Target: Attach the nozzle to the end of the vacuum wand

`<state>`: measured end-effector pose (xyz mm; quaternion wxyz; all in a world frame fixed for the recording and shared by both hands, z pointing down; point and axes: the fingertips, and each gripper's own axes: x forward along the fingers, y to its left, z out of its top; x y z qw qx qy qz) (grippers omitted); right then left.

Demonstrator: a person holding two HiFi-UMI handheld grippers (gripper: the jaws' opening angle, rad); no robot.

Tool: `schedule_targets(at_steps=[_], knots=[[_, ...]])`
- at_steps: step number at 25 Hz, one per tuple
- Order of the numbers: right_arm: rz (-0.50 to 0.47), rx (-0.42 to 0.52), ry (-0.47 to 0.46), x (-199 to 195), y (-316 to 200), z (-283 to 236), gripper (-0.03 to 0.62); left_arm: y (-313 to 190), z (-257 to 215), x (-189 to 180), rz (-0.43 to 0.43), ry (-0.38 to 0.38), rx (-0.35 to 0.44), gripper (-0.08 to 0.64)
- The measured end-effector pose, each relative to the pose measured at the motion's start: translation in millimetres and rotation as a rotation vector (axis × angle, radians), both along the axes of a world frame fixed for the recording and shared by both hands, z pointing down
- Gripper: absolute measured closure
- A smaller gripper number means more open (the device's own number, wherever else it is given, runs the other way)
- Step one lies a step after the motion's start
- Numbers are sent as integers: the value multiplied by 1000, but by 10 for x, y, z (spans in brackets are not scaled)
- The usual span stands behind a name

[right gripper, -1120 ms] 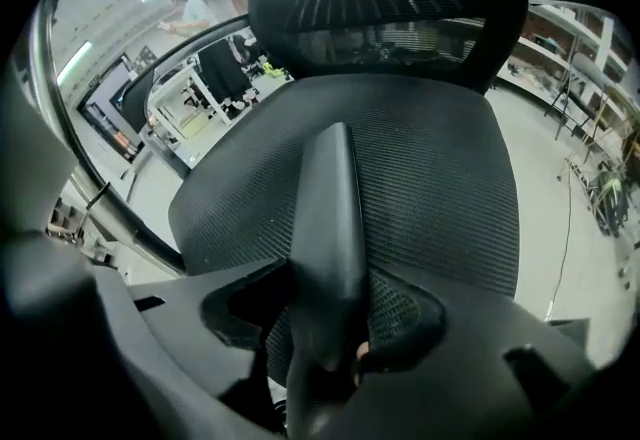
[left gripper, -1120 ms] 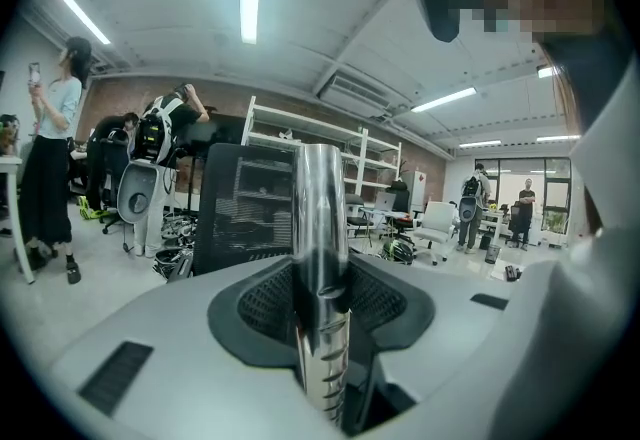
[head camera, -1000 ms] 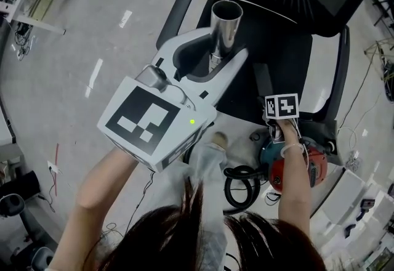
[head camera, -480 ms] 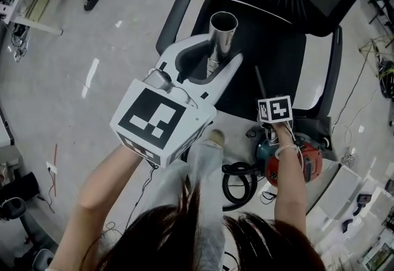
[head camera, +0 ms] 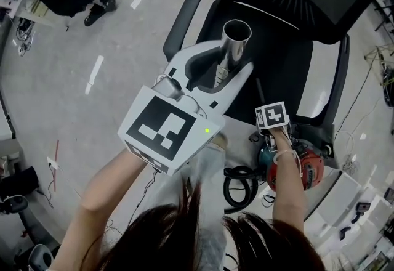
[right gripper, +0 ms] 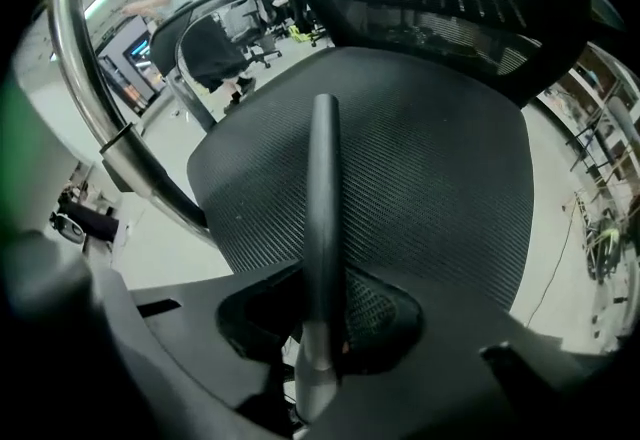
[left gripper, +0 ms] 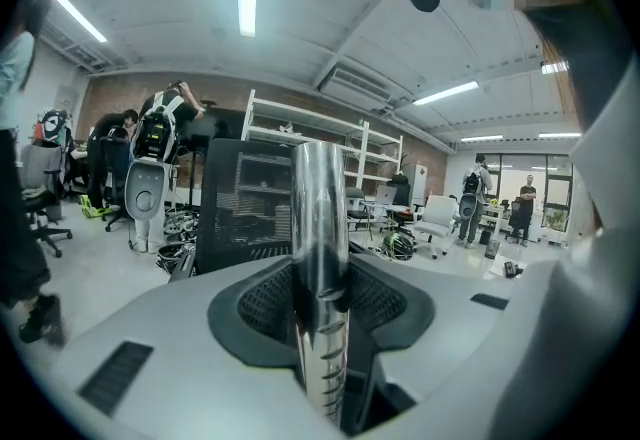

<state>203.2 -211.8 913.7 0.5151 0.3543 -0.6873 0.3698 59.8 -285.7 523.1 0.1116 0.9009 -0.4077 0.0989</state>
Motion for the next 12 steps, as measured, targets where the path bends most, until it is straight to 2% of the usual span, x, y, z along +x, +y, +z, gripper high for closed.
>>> schedule_targets(at_steps=[6,12], knots=[[18,3,-25,27,-41,-50,489,-2,-13,13,-16,1,14,407],[52,-1,-52,130,-8,-171,489,38,6,20,-23,-16,-5,407]])
